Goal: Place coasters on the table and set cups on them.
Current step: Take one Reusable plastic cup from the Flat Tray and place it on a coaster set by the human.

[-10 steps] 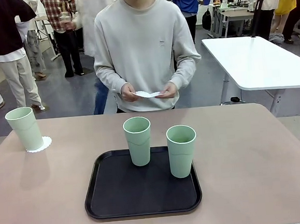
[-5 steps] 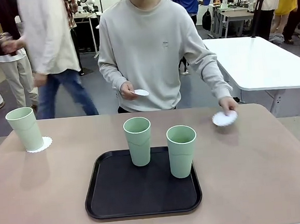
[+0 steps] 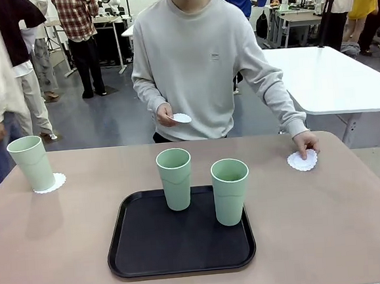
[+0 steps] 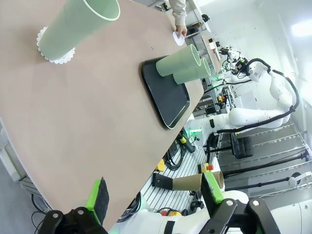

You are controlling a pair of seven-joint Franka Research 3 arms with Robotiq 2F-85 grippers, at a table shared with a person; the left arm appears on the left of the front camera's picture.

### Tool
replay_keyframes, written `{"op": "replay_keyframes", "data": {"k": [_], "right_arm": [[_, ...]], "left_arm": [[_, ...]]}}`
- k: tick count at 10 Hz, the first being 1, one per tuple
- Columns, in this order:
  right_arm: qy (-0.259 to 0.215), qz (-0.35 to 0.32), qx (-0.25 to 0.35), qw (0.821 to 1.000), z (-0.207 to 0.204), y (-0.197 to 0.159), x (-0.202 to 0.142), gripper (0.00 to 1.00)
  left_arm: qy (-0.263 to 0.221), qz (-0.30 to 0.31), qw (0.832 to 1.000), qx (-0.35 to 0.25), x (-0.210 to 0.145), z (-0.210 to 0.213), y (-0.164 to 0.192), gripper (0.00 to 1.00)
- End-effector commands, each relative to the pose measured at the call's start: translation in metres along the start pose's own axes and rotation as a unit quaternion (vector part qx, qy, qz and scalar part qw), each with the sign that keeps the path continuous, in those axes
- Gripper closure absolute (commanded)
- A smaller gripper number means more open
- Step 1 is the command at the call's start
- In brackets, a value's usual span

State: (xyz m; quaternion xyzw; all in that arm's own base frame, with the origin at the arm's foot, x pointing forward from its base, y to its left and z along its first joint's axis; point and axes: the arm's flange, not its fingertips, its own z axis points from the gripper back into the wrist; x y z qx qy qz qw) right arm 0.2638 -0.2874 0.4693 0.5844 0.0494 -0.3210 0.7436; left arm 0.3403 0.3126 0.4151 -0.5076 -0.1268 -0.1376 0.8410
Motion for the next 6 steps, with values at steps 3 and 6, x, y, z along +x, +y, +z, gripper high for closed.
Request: {"op": "replay_keyframes", "data": {"k": [3,6], "right_arm": [[-0.005,0.002,0.002,1.0,0.0004,0.0004,0.0005,0.0],[-0.005,0.002,0.002,1.0,0.0004,0.0004,0.0005,0.0]], "left_arm": [[-0.001,-0.003,1.0,0.001,-0.0005,0.0012,-0.0018,0.0],[-0.001,-0.003,1.0,0.001,-0.0005,0.0012,-0.0018,0.0]]}}
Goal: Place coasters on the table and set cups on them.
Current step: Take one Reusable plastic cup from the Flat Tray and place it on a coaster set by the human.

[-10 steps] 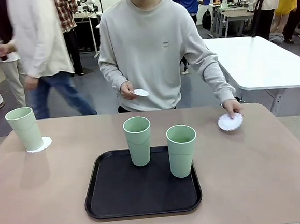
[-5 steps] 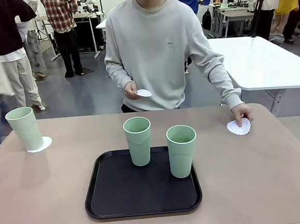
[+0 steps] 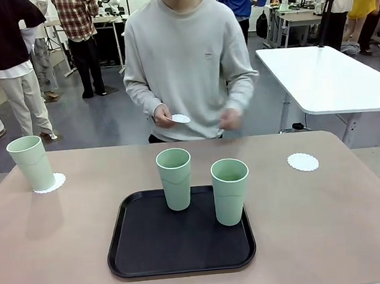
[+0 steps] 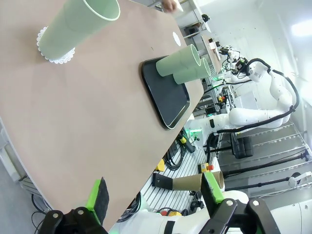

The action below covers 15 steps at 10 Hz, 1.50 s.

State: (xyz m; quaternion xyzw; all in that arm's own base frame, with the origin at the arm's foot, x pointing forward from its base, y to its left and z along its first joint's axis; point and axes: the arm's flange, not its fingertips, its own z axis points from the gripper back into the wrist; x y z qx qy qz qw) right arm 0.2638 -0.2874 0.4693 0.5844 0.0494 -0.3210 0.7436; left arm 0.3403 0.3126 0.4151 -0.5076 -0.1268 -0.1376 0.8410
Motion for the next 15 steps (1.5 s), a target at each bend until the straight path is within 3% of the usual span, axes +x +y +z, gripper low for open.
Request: {"op": "replay_keyframes", "data": {"k": [1,8,9,10,11,12,13,15], "right_arm": [[-0.005,0.002,0.002,1.0,0.0,0.0,0.001,0.0],[0.0,0.0,0.0,1.0,0.0,0.0,0.0,0.0],[0.114,0.115,-0.025,0.986,0.0,0.008,-0.001,0.0],[0.145,0.264,-0.069,0.951,-0.006,0.022,0.004,0.0],[0.195,0.382,-0.09,0.899,-0.011,0.03,0.008,0.0],[0.237,0.471,-0.103,0.843,-0.016,0.036,0.011,0.0],[0.241,0.547,-0.102,0.795,-0.022,0.041,0.011,0.0],[0.128,0.624,-0.129,0.76,-0.035,0.046,0.01,0.0]], "left_arm": [[-0.001,-0.003,1.0,0.001,-0.001,0.001,-0.002,0.0],[-0.001,-0.003,1.0,0.001,-0.001,0.001,-0.002,0.0],[-0.001,-0.003,1.0,0.001,-0.001,0.001,-0.002,0.0],[-0.001,-0.003,1.0,0.001,-0.001,0.001,-0.002,0.0],[-0.001,-0.003,1.0,0.001,-0.001,0.001,-0.002,0.0],[-0.001,-0.003,1.0,0.001,-0.001,0.001,-0.002,0.0],[-0.001,-0.003,1.0,0.001,-0.001,0.001,-0.002,0.0],[-0.001,-0.003,1.0,0.001,-0.001,0.001,-0.002,0.0]]}}
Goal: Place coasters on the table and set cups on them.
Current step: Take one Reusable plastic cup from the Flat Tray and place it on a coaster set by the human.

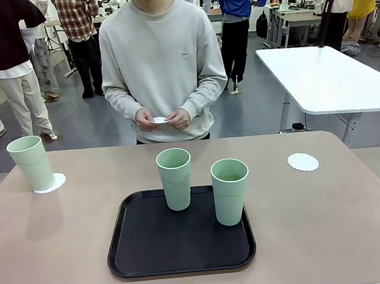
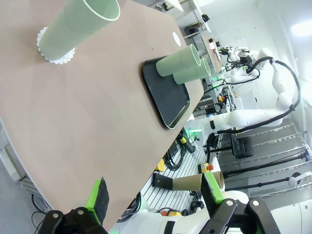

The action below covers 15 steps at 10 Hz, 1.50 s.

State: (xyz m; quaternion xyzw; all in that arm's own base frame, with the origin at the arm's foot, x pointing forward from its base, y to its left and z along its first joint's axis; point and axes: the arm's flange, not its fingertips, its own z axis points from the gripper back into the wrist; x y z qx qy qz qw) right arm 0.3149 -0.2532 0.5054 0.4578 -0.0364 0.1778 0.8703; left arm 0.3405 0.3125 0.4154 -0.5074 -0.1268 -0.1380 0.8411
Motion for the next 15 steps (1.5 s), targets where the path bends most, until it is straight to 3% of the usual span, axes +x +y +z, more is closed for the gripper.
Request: {"op": "replay_keyframes", "data": {"k": [1,2,3,5,7,9,11,13,15], "right_arm": [[-0.113,0.202,-0.072,0.97,-0.014,-0.005,-0.008,0.0],[-0.178,0.215,-0.107,0.954,-0.024,-0.003,-0.007,0.0],[-0.214,0.231,-0.14,0.939,-0.035,-0.002,-0.006,0.0],[-0.219,0.253,-0.14,0.932,-0.065,0.004,-0.002,0.0],[-0.14,0.273,-0.152,0.939,-0.11,0.015,0.009,0.0],[-0.021,0.246,-0.14,0.959,-0.154,0.023,0.033,0.0],[0.008,0.237,-0.127,0.963,-0.189,0.027,0.053,0.0],[0.007,0.215,-0.094,0.972,-0.199,0.031,0.059,0.0],[0.01,0.245,-0.117,0.963,-0.198,0.034,0.053,0.0]], "left_arm": [[-0.002,-0.003,1.0,0.001,-0.001,0.001,-0.002,0.0],[-0.002,-0.003,1.0,0.001,-0.001,0.001,-0.002,0.0],[-0.002,-0.003,1.0,0.001,-0.001,0.001,-0.002,0.0],[-0.002,-0.003,1.0,0.001,-0.001,0.001,-0.002,0.0],[-0.002,-0.003,1.0,0.001,-0.001,0.001,-0.002,0.0],[-0.002,-0.003,1.0,0.001,-0.001,0.001,-0.002,0.0],[-0.002,-0.003,1.0,0.001,-0.001,0.001,-0.002,0.0],[-0.002,-0.003,1.0,0.001,-0.001,0.001,-0.002,0.0],[-0.002,-0.003,1.0,0.001,-0.001,0.001,-0.002,0.0]]}}
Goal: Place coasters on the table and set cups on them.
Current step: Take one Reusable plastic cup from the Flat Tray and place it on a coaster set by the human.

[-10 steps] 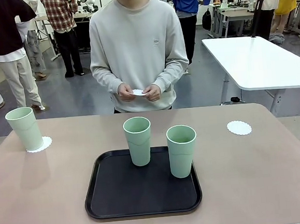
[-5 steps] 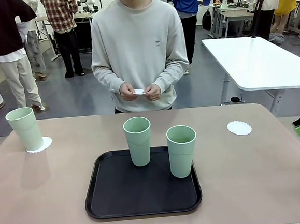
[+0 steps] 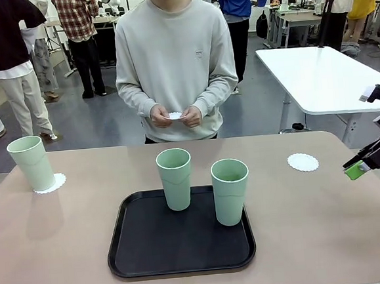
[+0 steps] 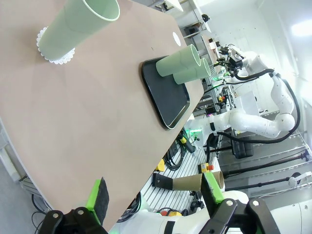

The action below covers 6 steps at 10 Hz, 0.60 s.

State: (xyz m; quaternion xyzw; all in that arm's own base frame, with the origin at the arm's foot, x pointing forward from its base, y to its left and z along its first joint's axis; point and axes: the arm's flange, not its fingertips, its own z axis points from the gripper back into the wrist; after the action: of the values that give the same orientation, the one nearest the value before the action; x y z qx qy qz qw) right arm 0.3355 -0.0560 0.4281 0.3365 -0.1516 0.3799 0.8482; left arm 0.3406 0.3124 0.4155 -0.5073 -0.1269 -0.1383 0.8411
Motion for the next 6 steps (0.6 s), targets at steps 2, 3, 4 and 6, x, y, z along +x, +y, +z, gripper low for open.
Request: {"op": "replay_keyframes", "data": {"k": [2,3,4,6], "right_arm": [[-0.001,0.008,-0.009,1.0,0.004,0.0,-0.004,0.0],[-0.004,0.0,-0.002,1.0,0.003,0.0,-0.001,0.0],[-0.025,0.104,0.045,0.993,-0.017,-0.005,0.003,0.0],[-0.06,0.176,0.097,0.978,-0.066,-0.024,0.029,0.0]], "left_arm": [[-0.002,-0.002,1.0,0.001,-0.001,0.001,-0.001,0.0],[-0.002,-0.002,1.0,0.001,-0.001,0.001,-0.001,0.0],[-0.002,-0.002,1.0,0.001,-0.001,0.001,-0.001,0.0],[-0.002,-0.002,1.0,0.001,-0.001,0.001,-0.001,0.0]]}}
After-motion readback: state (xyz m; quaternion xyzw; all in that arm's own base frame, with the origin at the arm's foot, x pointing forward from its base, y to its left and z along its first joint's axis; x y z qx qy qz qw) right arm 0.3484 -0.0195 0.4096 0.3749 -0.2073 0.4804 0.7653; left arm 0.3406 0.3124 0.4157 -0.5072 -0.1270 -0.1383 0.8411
